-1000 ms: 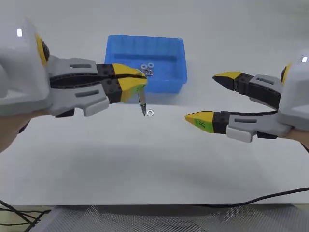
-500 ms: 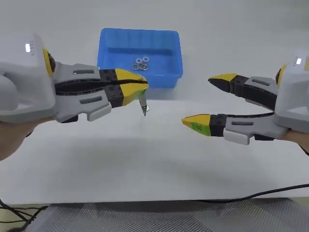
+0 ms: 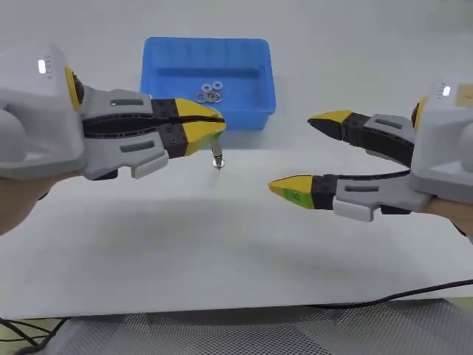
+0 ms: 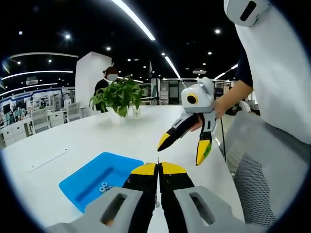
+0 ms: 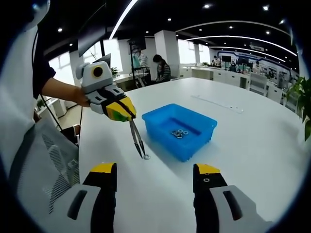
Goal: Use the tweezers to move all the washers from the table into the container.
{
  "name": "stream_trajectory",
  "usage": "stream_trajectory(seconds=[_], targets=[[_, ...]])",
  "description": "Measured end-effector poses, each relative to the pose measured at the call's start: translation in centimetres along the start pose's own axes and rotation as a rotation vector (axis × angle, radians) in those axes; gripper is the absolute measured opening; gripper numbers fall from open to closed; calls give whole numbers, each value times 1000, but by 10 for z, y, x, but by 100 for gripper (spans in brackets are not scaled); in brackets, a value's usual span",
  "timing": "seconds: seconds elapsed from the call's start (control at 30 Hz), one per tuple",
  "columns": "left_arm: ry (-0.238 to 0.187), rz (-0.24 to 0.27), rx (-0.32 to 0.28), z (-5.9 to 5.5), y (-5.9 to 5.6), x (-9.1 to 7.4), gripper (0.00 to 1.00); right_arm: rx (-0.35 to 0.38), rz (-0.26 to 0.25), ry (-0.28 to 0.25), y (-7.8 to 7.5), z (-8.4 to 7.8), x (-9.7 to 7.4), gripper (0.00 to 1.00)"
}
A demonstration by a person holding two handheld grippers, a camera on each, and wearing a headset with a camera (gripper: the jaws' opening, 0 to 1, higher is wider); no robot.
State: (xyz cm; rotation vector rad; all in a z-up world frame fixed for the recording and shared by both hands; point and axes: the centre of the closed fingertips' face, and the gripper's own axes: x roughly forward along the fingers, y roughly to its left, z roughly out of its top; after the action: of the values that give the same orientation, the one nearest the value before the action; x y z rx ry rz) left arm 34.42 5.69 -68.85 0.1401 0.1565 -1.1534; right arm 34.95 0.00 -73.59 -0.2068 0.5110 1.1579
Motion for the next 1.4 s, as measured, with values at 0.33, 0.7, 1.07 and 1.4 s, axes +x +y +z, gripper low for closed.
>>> stream_trajectory(seconds=[0.33, 0.7, 1.07, 1.4], targets=[[10, -19, 10, -5, 0, 3, 4, 7, -4, 8, -3, -3, -2, 64], [28, -23, 4, -9, 5, -3, 4, 6, 7, 1, 2, 1, 4, 63], [14, -22, -33, -9, 3, -1, 5, -6, 64, 13, 15, 6, 16, 56], [14, -29, -21, -6, -5, -1, 5, -88, 173, 25, 28, 14, 48, 39]])
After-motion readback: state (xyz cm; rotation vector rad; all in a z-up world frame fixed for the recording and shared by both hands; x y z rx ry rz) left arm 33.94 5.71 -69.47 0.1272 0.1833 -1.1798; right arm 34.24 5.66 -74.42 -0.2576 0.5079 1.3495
